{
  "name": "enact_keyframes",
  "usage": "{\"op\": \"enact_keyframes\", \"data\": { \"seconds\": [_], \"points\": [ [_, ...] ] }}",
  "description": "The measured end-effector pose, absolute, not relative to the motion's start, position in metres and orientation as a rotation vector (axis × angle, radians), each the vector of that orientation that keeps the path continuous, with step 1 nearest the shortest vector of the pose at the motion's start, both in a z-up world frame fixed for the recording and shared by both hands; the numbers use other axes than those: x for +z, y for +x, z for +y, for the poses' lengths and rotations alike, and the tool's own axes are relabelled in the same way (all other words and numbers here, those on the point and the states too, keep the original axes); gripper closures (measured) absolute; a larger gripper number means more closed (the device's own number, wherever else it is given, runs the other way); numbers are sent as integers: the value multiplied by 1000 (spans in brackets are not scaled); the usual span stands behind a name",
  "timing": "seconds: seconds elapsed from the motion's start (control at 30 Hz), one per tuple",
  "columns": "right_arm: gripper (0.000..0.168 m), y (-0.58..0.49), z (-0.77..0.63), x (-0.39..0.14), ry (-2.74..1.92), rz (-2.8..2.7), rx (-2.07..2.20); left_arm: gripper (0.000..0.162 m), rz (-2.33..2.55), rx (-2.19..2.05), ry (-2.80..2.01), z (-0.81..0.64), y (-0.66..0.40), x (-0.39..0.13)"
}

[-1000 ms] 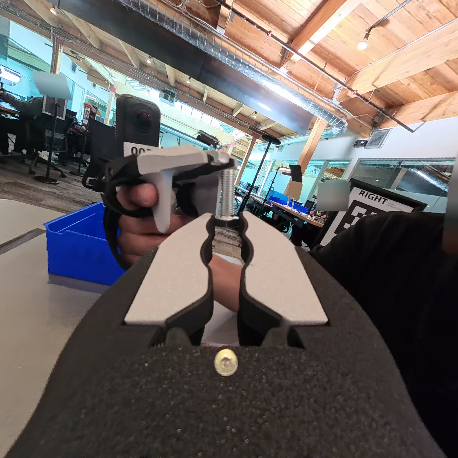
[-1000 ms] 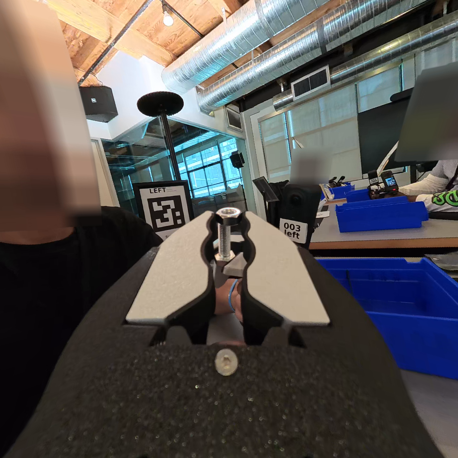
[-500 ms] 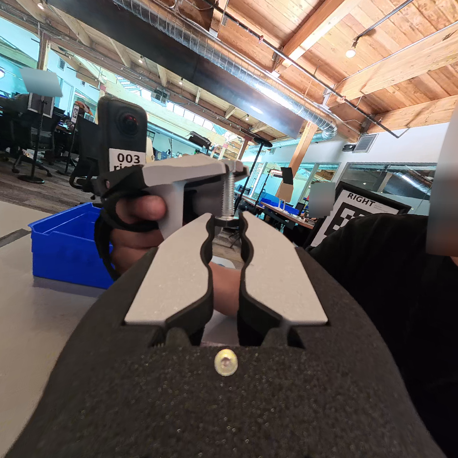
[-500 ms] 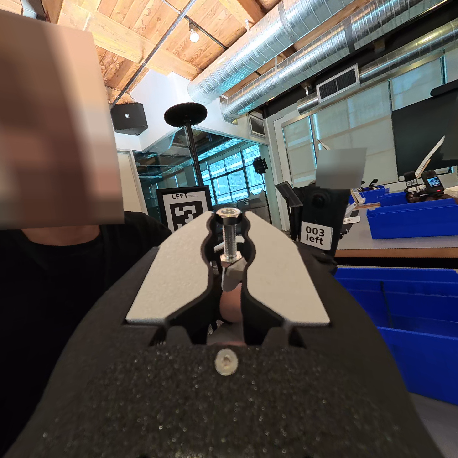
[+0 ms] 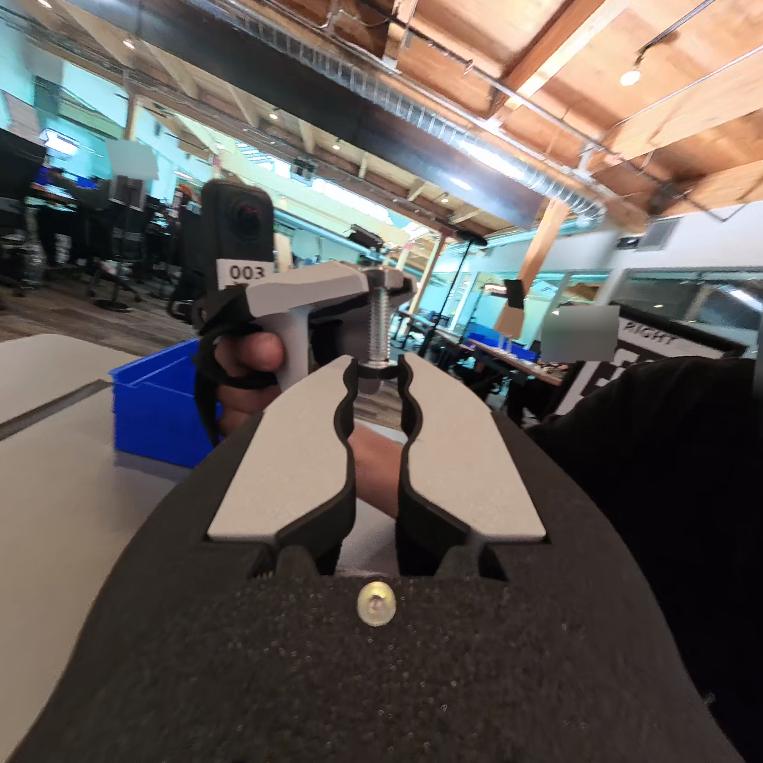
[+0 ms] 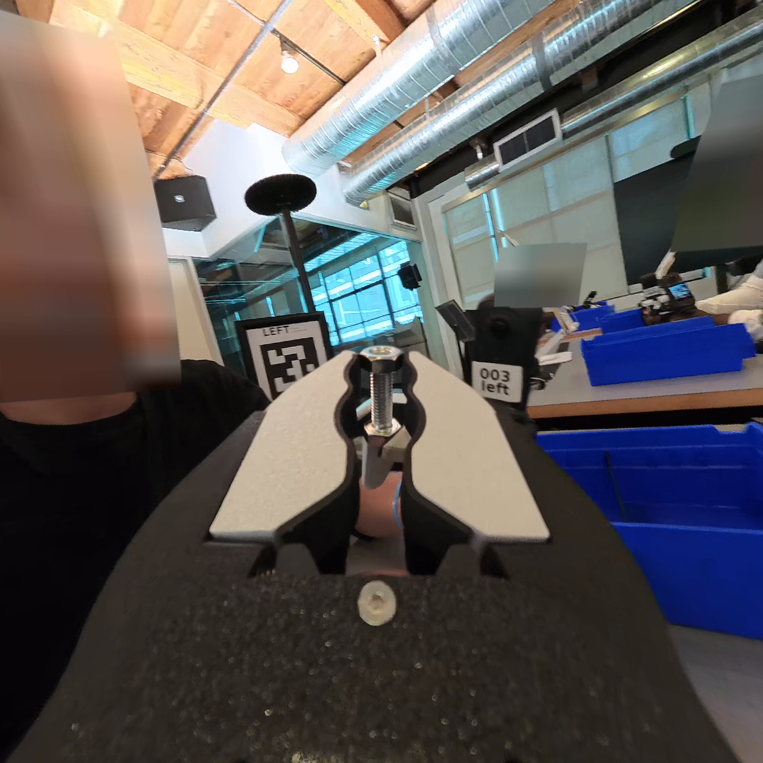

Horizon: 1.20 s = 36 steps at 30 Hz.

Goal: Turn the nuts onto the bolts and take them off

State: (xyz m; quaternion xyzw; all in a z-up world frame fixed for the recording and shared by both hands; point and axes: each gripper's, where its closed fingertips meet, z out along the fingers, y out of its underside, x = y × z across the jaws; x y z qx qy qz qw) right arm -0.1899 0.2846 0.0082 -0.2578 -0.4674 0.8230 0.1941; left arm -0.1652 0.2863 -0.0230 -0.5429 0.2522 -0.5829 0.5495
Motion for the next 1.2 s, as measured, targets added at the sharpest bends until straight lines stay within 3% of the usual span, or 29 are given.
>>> {"op": "enact_keyframes", "data": {
  "seconds": [0.9, 1.2],
  "points": [
    [150, -240, 356, -41, -1541, -943, 1366, 145, 390, -376, -1632, 356, -226, -72],
    [149, -238, 356, -47, -1641, -902, 1299, 145, 407, -377, -1654, 358, -222, -79]
  ]
}}
